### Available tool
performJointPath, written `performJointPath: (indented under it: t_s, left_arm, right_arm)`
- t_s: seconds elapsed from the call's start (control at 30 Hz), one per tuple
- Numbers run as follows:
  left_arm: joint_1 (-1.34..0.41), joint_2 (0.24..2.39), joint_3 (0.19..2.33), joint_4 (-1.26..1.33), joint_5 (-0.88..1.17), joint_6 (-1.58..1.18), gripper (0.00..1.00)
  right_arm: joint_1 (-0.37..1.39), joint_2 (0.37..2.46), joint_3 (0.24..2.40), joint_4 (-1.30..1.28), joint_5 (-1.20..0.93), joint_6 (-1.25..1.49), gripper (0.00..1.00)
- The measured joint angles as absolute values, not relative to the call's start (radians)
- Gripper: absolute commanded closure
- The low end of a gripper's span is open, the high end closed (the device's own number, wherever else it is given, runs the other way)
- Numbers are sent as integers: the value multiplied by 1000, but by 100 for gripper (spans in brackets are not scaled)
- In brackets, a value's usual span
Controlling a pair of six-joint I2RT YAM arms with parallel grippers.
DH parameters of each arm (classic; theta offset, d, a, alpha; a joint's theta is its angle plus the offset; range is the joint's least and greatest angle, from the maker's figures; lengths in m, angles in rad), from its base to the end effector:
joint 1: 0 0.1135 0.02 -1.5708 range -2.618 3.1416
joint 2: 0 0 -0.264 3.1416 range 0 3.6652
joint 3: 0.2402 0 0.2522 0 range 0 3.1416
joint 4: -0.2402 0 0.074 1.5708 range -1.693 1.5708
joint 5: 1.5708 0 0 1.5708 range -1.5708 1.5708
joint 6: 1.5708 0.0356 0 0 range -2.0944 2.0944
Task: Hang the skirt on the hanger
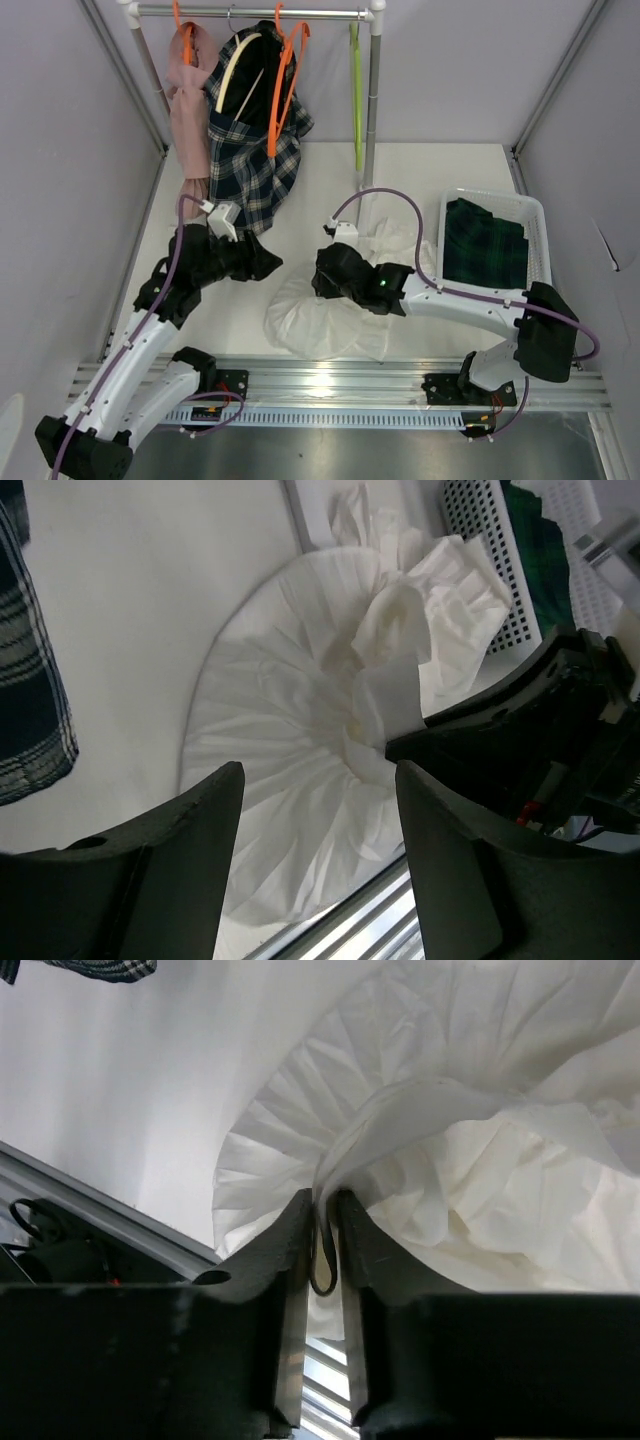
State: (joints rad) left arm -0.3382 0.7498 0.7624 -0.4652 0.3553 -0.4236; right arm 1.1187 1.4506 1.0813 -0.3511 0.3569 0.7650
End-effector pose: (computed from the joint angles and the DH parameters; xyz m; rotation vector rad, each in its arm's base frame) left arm 0.1539 -0.0673 0.3095 0.1449 2.0909 -0.8316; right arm 0.1506 0.2816 0.2723 -0.2198 2.2977 0.5983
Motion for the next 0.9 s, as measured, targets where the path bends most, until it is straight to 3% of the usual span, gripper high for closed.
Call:
performJointPath:
  t_s: [0.1, 0.23, 0.43, 0.6, 0.9]
  left_arm:
    - [-338, 764, 696, -433, 370, -456, 32]
    - [-340, 804, 628, -393, 382, -499, 32]
    - [-406, 870, 609, -331, 369, -525, 33]
    - [-483, 931, 607, -291, 302, -542, 34]
    - [-501, 999, 601, -252, 167, -567, 35]
  right_arm:
    - [1126, 1475, 1077, -312, 355, 774, 42]
    - [1135, 1481, 1085, -316, 380, 766, 28]
    - [1076, 1406, 1087, -385, 406, 748, 39]
    - [868, 1331, 1092, -429, 402, 716, 49]
    - [642, 1498, 1128, -452, 267, 578, 53]
